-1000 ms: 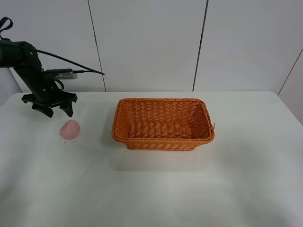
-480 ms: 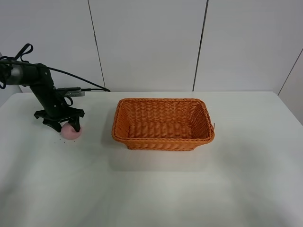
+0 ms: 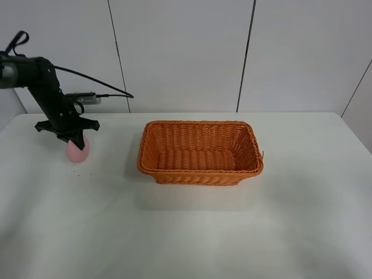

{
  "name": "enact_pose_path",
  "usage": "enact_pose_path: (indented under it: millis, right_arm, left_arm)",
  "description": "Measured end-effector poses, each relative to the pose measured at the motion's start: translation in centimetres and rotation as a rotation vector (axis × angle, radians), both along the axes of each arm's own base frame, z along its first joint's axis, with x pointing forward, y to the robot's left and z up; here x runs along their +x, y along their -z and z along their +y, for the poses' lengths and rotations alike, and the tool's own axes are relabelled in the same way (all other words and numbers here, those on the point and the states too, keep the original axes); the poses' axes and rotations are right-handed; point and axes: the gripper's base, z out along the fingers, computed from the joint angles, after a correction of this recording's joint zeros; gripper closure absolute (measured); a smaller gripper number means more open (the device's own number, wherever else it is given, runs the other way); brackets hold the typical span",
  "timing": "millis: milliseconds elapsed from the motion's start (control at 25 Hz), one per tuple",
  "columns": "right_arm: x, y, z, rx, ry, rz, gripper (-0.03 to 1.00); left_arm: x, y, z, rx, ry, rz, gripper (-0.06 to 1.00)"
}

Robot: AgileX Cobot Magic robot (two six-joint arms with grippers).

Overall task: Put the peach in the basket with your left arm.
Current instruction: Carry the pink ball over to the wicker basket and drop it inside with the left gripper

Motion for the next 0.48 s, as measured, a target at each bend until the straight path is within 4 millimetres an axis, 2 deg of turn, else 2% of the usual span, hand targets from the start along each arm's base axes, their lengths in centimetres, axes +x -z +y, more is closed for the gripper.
enact_pose_path:
  millis: [200, 280, 360, 480]
  right_arm:
    - [0.0, 0.0, 0.0, 0.000, 0.000, 0.000, 0.27]
    - [0.0, 0.0, 0.0, 0.000, 0.000, 0.000, 0.27]
    - [0.0, 0.0, 0.0, 0.000, 0.000, 0.000, 0.27]
    - [0.0, 0.0, 0.0, 0.000, 0.000, 0.000, 0.27]
  left_arm:
    - [-0.5, -7.8, -0.3, 0.004, 0.001, -0.095, 0.90]
    - [-0.8, -9.4, -1.1, 0.029, 0.015, -0.104, 0.90]
    - [-1.0, -10.0, -2.7, 0.049, 0.044, -0.097, 0.90]
    - [-1.3, -10.4, -7.0, 0.044, 0.128, -0.112, 0.90]
